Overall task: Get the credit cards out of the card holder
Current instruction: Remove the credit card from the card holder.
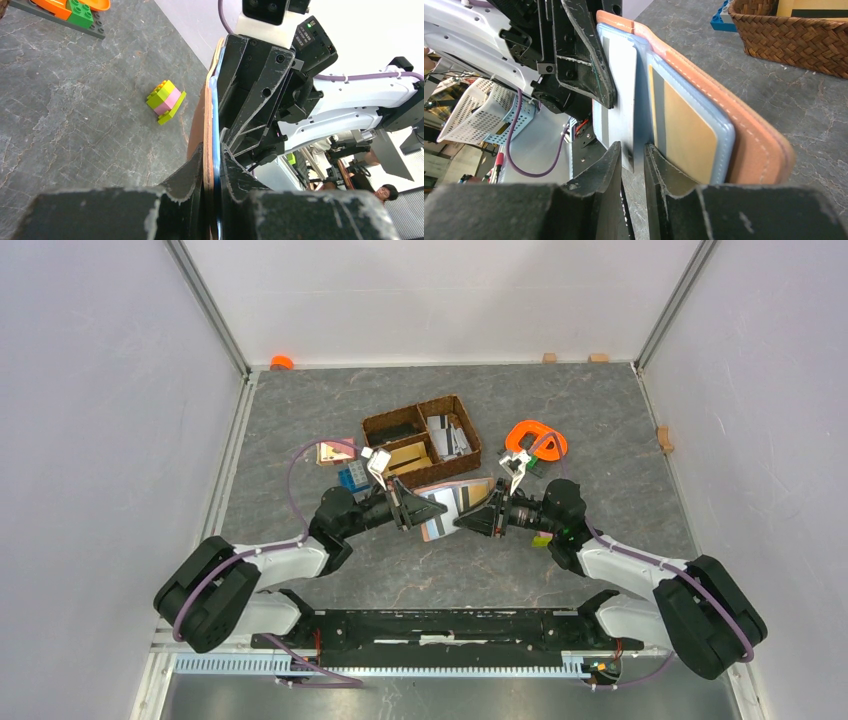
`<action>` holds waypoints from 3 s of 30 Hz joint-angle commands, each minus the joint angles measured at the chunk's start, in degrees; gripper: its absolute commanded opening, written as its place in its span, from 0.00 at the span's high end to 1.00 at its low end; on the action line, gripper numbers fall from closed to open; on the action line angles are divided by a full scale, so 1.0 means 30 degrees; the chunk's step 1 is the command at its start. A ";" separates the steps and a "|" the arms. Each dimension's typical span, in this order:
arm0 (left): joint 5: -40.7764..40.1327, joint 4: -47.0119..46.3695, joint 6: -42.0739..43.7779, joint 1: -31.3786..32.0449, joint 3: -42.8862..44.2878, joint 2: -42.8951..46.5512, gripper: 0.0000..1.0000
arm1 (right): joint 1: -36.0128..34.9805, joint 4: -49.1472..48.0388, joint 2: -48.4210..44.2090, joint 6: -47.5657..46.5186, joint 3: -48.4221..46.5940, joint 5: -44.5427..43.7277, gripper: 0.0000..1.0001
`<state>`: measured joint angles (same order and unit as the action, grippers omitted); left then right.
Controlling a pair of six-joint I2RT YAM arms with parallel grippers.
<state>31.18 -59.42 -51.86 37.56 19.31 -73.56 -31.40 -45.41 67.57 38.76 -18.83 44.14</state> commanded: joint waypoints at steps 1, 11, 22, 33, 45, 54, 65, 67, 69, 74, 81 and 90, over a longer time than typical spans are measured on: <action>0.0664 -0.1600 -0.0732 0.0034 0.0323 -0.0048 0.98 | -0.0140 -0.1073 -0.0138 0.0261 -0.0270 0.0580 0.74; -0.0403 0.0787 0.0670 -0.0076 0.0340 0.1285 0.98 | -0.0136 -0.2045 -0.0038 0.0930 -0.0131 0.1004 0.90; 0.0235 -0.0935 0.0017 -0.0099 0.0184 0.0678 0.98 | -0.0136 -0.6450 0.1317 0.3763 0.0433 0.2136 0.96; -0.0018 -0.1189 -0.0324 -0.0221 0.0118 -0.0167 0.56 | 0.0530 -0.3545 0.0457 0.2397 0.0477 0.0876 1.00; 0.0372 -0.2095 -0.0837 -0.0421 -0.0049 -0.0022 0.92 | 0.1591 -0.4387 0.0503 0.3193 0.1106 0.0828 1.00; 0.0388 -0.1991 -0.0850 -0.0450 -0.0050 0.0108 0.77 | 0.2316 -0.5570 0.0535 0.4060 0.1535 0.1103 1.00; 0.1306 -0.3769 -0.1695 -0.0448 0.0062 -0.0839 0.98 | 0.2046 -0.8594 0.1176 0.5757 0.1739 0.2052 0.72; 0.1410 -0.3778 -0.1728 -0.0450 0.0162 -0.0952 0.98 | 0.1734 -0.8605 0.1261 0.5668 0.1617 0.2130 0.72; 0.1421 -0.3749 -0.1670 -0.0450 0.0184 -0.1019 0.98 | 0.1383 -0.8490 0.1345 0.5528 0.1421 0.2162 0.73; 0.1428 -0.3522 -0.1641 -0.0450 0.0243 -0.0989 0.98 | 0.0952 -0.8656 0.1502 0.5521 0.1232 0.2358 0.82; 0.1351 -0.2832 -0.1318 -0.0424 0.0375 -0.0910 0.98 | 0.0677 -0.9767 0.1487 0.5946 0.1246 0.2484 0.86; 0.2117 -0.5150 -0.2387 -0.0274 0.0447 -0.1695 0.98 | 0.0124 -0.9884 0.2358 0.6154 0.0974 0.2352 0.87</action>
<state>36.80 -68.40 -56.53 36.49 19.22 -77.76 -30.15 -69.93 74.19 56.14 -13.98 50.13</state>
